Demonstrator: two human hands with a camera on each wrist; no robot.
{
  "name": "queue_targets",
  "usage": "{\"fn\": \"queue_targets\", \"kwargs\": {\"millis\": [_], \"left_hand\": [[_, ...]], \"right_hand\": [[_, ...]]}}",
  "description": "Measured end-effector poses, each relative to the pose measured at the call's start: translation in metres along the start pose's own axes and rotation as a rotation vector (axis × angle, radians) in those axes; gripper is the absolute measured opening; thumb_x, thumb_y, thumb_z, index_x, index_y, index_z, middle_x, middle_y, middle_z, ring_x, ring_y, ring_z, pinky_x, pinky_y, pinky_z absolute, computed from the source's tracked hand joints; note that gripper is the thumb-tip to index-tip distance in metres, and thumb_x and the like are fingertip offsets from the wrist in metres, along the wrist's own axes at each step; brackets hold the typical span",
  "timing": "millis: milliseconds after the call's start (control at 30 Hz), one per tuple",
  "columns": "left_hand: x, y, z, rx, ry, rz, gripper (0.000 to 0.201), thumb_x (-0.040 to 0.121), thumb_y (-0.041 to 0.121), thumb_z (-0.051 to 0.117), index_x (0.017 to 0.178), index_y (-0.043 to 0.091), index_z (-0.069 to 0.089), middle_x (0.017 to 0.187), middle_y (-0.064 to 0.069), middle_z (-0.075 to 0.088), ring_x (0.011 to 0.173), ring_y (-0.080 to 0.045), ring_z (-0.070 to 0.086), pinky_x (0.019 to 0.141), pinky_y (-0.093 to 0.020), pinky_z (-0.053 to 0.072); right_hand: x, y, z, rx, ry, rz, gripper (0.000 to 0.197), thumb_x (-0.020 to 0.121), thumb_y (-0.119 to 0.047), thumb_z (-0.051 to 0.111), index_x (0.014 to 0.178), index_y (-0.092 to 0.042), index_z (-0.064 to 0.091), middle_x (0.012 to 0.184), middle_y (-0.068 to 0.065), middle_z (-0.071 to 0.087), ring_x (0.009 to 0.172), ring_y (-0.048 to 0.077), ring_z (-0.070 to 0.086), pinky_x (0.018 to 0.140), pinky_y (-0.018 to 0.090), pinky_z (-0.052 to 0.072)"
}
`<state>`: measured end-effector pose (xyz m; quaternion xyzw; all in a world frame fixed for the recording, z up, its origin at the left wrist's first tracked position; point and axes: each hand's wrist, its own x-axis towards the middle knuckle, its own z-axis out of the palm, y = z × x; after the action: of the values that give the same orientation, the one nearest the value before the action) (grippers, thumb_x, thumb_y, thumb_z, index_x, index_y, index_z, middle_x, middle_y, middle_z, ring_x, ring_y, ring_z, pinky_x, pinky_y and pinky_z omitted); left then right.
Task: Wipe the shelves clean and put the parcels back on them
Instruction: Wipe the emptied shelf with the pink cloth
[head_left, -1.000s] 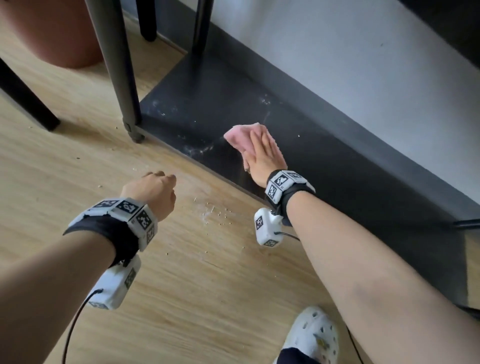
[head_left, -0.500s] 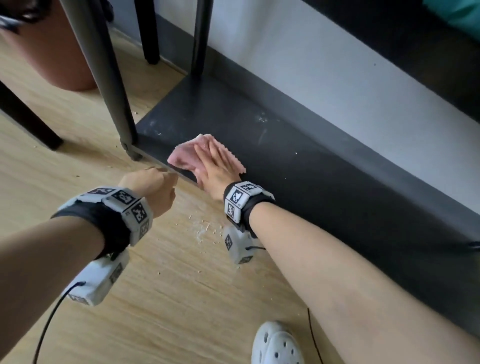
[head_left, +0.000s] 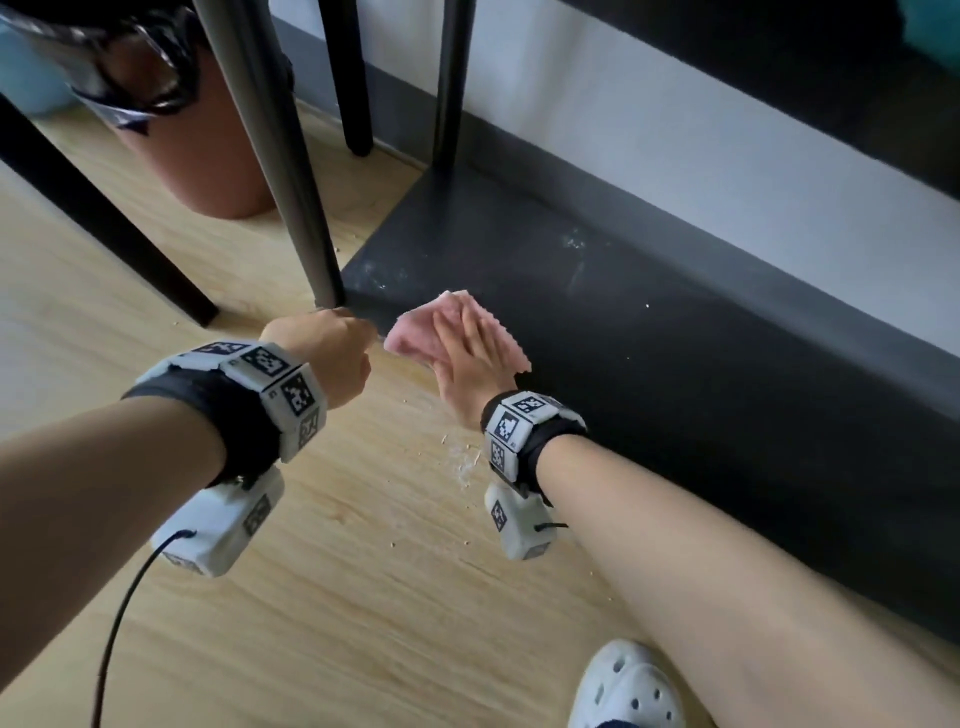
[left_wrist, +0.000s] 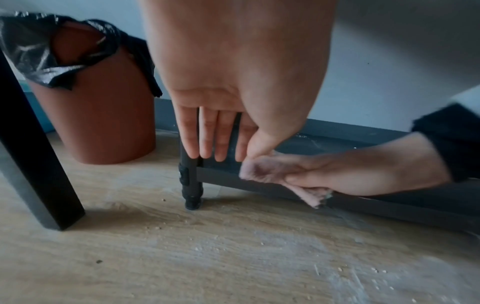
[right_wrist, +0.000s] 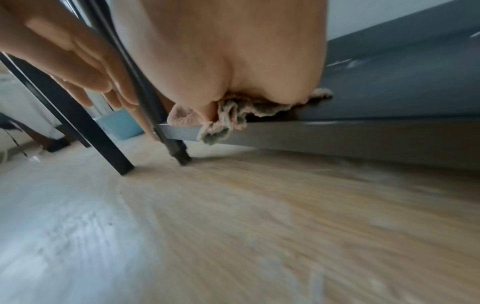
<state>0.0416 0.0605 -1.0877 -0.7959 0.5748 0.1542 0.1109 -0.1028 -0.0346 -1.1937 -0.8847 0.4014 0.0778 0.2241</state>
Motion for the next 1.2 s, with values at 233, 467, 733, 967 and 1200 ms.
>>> {"fn": "queue_targets", "kwargs": {"millis": [233, 467, 733, 967, 1200], "left_hand": [[-0.019, -0.025, -0.013, 0.0, 0.015, -0.062, 0.027, 0.095, 0.028, 0.042, 0.117, 0.02, 0.056, 0.109, -0.003, 0.06, 0.093, -0.024, 0.061, 0.078, -0.037, 0.054], [-0.002, -0.025, -0.026, -0.071, 0.041, -0.104, 0.029, 0.096, 0.028, 0.04, 0.12, 0.021, 0.056, 0.11, -0.005, 0.061, 0.092, -0.024, 0.062, 0.074, -0.036, 0.054], [0.007, -0.016, -0.003, -0.038, 0.052, -0.066, 0.029, 0.096, 0.028, 0.038, 0.119, 0.019, 0.055, 0.113, -0.005, 0.062, 0.095, -0.025, 0.062, 0.07, -0.031, 0.05], [-0.001, -0.04, 0.002, -0.114, 0.076, -0.029, 0.028, 0.096, 0.025, 0.04, 0.116, 0.018, 0.059, 0.107, -0.004, 0.062, 0.087, -0.022, 0.059, 0.073, -0.033, 0.052], [0.011, -0.033, 0.002, -0.136, 0.079, -0.03, 0.024, 0.095, 0.028, 0.04, 0.109, 0.018, 0.058, 0.106, -0.006, 0.063, 0.088, -0.025, 0.062, 0.074, -0.036, 0.054]], "right_hand": [[0.066, -0.024, -0.02, -0.159, 0.034, -0.079, 0.07, 0.093, -0.031, 0.043, 0.153, -0.027, 0.006, 0.16, 0.003, -0.003, 0.148, 0.02, -0.003, 0.12, 0.036, 0.001], [0.035, 0.006, -0.019, -0.088, 0.022, 0.021, 0.07, 0.095, -0.018, 0.036, 0.153, -0.019, -0.005, 0.16, 0.007, -0.015, 0.147, 0.025, -0.015, 0.12, 0.044, -0.007], [0.091, -0.049, -0.015, -0.085, 0.054, -0.047, 0.072, 0.092, -0.015, 0.037, 0.153, -0.026, -0.001, 0.161, 0.005, -0.011, 0.148, 0.022, -0.01, 0.121, 0.038, -0.005], [0.094, 0.024, -0.055, -0.043, 0.056, 0.225, 0.069, 0.089, -0.02, 0.041, 0.15, -0.028, 0.01, 0.159, 0.01, -0.003, 0.147, 0.031, 0.001, 0.119, 0.048, 0.012], [0.082, -0.024, -0.01, -0.095, 0.086, -0.132, 0.071, 0.085, -0.001, 0.037, 0.151, -0.016, 0.015, 0.159, 0.008, 0.004, 0.147, 0.027, 0.005, 0.12, 0.045, 0.011]]}}
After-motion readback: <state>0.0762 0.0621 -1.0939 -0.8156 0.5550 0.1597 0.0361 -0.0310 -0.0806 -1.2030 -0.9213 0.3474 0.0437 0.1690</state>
